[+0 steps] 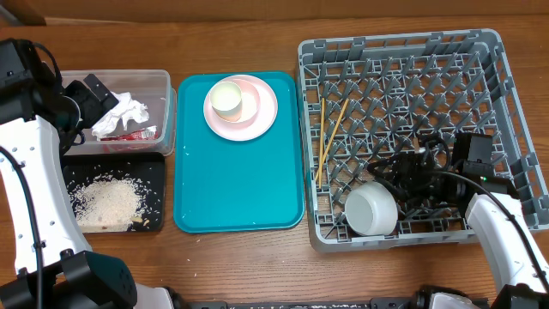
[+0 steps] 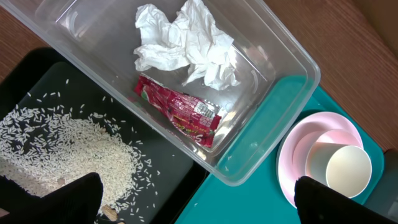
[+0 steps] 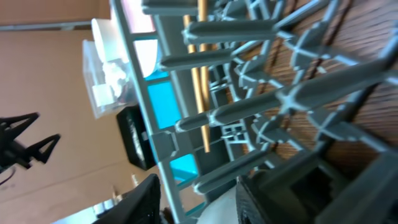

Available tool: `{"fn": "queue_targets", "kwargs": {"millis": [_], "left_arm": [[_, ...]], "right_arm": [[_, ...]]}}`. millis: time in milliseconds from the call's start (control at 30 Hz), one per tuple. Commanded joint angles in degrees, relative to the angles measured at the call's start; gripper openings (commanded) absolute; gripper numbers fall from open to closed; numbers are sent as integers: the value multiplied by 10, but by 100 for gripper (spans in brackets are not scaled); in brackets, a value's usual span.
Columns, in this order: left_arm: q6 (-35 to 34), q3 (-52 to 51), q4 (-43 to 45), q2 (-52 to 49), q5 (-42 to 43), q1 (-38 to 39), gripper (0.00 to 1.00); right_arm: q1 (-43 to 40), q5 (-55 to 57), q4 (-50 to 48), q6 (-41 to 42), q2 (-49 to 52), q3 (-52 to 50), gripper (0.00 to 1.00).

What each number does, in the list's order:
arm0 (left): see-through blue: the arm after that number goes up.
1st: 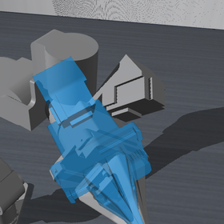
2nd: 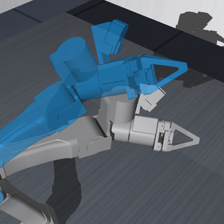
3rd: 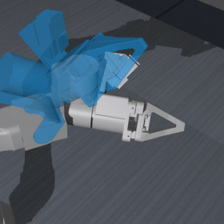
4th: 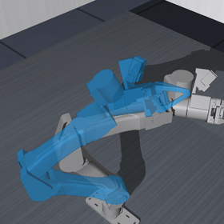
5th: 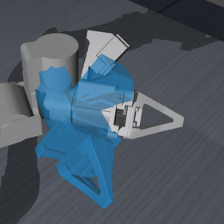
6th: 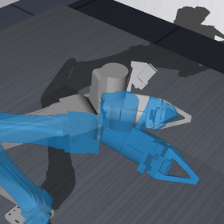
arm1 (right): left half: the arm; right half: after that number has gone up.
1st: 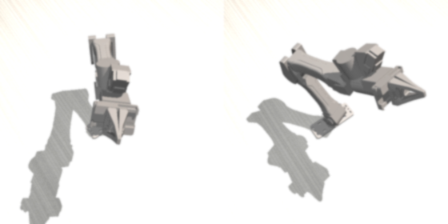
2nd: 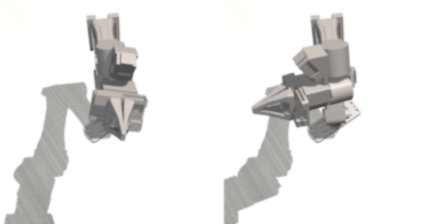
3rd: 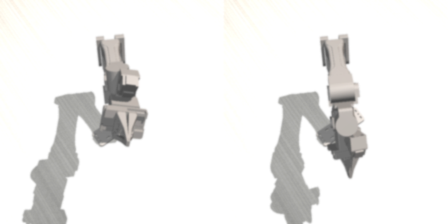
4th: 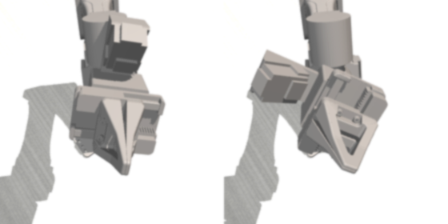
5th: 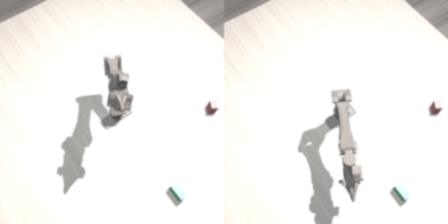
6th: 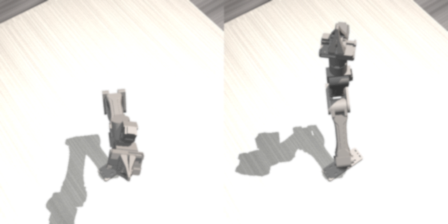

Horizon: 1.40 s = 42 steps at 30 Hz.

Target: Sort waste into correct bins and load items into the dishwasher

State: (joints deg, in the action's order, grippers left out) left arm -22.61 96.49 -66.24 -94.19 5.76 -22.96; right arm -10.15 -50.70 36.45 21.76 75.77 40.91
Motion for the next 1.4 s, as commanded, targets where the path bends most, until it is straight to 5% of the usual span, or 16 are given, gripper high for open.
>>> {"fn": "queue_targets", "kwargs": {"millis": [0,233,500,567,600,833,1167,1367], "left_arm": [[-12,7,1,-2,2,1,100],[-12,7,1,-2,2,1,100],[-12,7,1,-2,2,1,100],[-12,7,1,-2,2,1,100],[-12,7,1,-2,2,1,100],[-12,7,1,-2,2,1,100],[-12,7,1,-2,2,1,100],[-12,7,1,-2,2,1,100]], "right_arm": [[-2,42,-1,-5,2,0,44],[-25,116,43,-5,2,78,46],[-15,292,191,-28,2,306,47],[4,283,234,-40,2,345,43],[33,257,288,-58,2,372,33],[135,252,430,-59,2,343,4],[179,253,431,-47,2,223,4],[178,373,432,27,2,192,4]]}}
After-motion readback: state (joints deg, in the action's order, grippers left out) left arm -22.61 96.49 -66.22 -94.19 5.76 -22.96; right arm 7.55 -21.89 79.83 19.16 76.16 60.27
